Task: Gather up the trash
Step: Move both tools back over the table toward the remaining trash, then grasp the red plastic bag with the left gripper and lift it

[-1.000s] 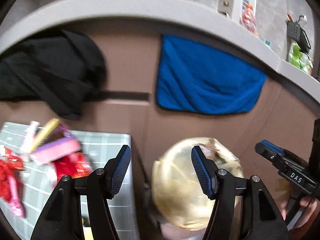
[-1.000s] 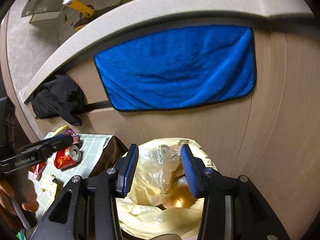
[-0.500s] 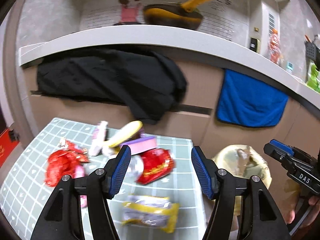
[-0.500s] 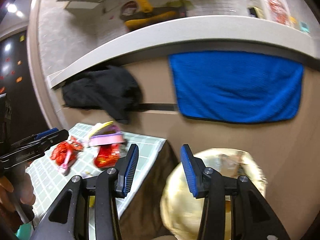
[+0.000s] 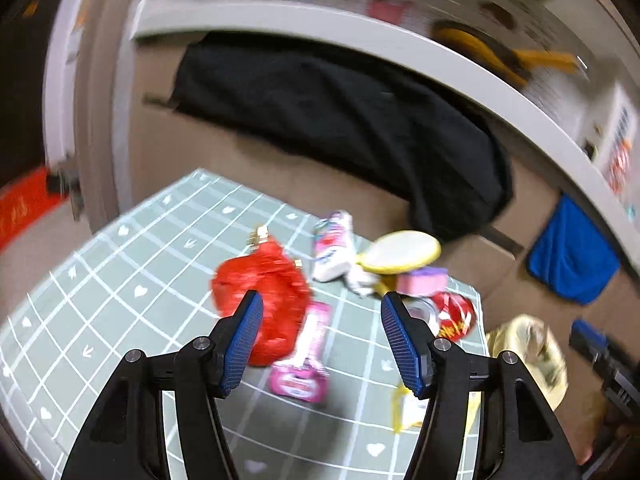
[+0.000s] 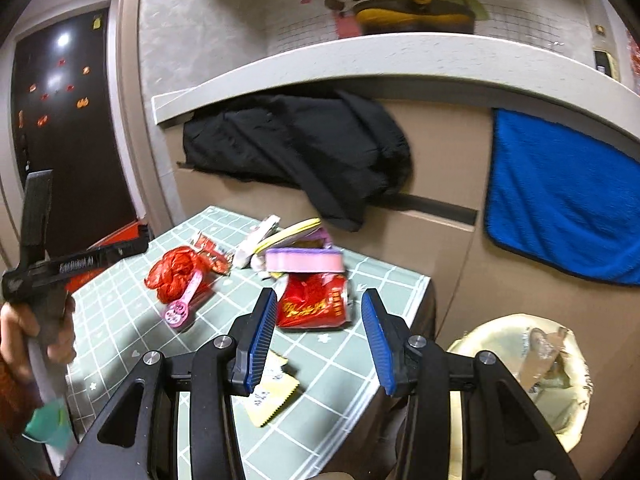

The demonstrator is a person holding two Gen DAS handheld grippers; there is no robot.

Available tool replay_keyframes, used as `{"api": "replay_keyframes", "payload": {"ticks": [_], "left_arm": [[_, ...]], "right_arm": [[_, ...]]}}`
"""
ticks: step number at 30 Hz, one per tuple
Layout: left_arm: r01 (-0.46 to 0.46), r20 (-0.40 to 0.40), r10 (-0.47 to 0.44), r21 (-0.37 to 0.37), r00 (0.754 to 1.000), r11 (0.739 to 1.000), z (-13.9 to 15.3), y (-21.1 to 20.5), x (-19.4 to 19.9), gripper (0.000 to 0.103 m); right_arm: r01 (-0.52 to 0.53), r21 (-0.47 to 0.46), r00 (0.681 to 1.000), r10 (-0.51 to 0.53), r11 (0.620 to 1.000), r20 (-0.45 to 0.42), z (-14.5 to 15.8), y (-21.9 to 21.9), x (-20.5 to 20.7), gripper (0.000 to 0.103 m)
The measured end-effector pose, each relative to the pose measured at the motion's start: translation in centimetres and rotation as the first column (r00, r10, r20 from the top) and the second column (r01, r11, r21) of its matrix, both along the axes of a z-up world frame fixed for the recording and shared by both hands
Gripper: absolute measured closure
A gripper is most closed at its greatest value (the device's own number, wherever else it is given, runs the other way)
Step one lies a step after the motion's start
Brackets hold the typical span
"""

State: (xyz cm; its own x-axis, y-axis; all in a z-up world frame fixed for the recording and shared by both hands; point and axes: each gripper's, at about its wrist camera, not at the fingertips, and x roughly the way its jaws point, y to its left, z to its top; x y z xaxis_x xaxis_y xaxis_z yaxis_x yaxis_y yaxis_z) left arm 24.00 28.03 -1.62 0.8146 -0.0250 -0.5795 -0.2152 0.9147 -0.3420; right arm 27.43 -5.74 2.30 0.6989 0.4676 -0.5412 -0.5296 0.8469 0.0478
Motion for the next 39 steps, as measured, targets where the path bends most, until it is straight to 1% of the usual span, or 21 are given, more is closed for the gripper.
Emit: {"api": "replay_keyframes", "payload": {"ticks": [3,5,7,9,10,13,15,18,19,22,25,27,29,32,35,37,39], "left_arm": [[-0.024,-0.020,0.023,-0.069,1.000,0.997,-1.2,3.2,1.3,0.041],[0.000,-0.043,-0.004,-0.101,0.999,0.995,-2.0,4.2,2.8,0.041],[0.026,-0.072,-0.034,-0.108,0.997,0.994,-2.9,4.6,4.5,0.041],[0.018,-0.105,-0.029,-0.101,0.994,0.995,-3.8,4.9,5.8,0.041],[0.009,-0.130,-0.024,-0.114,0.991,0.993,-4.6,5.3,6.4,0.041],[-0.031,-0.186,-0.003,-0.179,0.982,0.983,-6.7,6.1,7.3,0.041],[-0.047,-0.207,0.004,-0.203,0.978,0.978,-7.7,6.1,7.5,0.041],[-0.025,-0.255,-0.047,-0.273,0.966,0.962,-9.4,5.3,8.1,0.042],[-0.026,-0.268,-0.054,-0.286,0.962,0.958,-9.8,5.0,8.1,0.047],[-0.042,-0.244,-0.026,-0.272,0.969,0.962,-9.2,4.5,7.6,0.051],[-0.031,-0.188,-0.017,-0.247,0.982,0.968,-7.3,4.4,6.0,0.053],[-0.030,-0.146,-0.003,-0.220,0.989,0.975,-5.9,4.4,4.7,0.053],[-0.043,-0.107,0.024,-0.174,0.994,0.984,-4.2,4.4,2.7,0.053],[-0.073,-0.072,0.064,-0.123,0.995,0.990,-2.4,4.9,0.1,0.053],[-0.109,-0.041,0.107,-0.060,0.993,0.992,-1.1,5.2,-2.6,0.053],[-0.121,-0.031,0.120,-0.012,0.992,0.993,-0.6,5.1,-3.9,0.053],[-0.131,-0.016,0.131,0.016,0.991,0.991,-0.3,5.3,-5.0,0.053]], "right_arm": [[-0.020,-0.005,1.000,0.020,1.000,-0.020,-0.7,1.1,0.4,0.062],[-0.029,-0.002,0.999,0.029,1.000,-0.035,-1.1,1.7,0.7,0.062],[-0.038,0.003,0.998,0.038,0.999,-0.048,-1.5,2.2,0.9,0.062],[-0.045,0.007,0.997,0.045,0.999,-0.060,-1.8,2.7,1.2,0.062],[-0.049,0.010,0.997,0.049,0.999,-0.067,-2.0,2.9,1.3,0.062],[-0.054,0.016,0.995,0.055,0.998,-0.083,-2.4,3.1,1.4,0.062],[-0.056,0.013,0.994,0.057,0.998,-0.092,-2.8,3.2,1.5,0.062],[-0.059,0.011,0.991,0.060,0.998,-0.117,-3.5,3.4,1.9,0.062],[-0.060,0.013,0.990,0.061,0.998,-0.129,-3.8,3.5,2.1,0.062],[-0.066,0.020,0.987,0.069,0.998,-0.148,-4.2,4.0,2.3,0.062],[-0.089,0.003,0.985,0.088,0.996,-0.149,-4.3,5.0,2.0,0.062],[-0.111,-0.008,0.981,0.108,0.994,-0.158,-4.3,6.1,1.9,0.062],[-0.137,0.001,0.975,0.136,0.991,-0.174,-4.4,7.3,1.8,0.062],[-0.204,0.012,0.957,0.202,0.979,-0.206,-4.7,10.3,1.4,0.062],[-0.274,-0.015,0.935,0.263,0.962,-0.239,-5.9,14.2,0.9,0.062],[-0.300,-0.033,0.923,0.282,0.953,-0.263,-6.9,16.2,0.8,0.062],[-0.304,-0.031,0.912,0.281,0.952,-0.299,-8.2,18.1,1.0,0.062]]}}
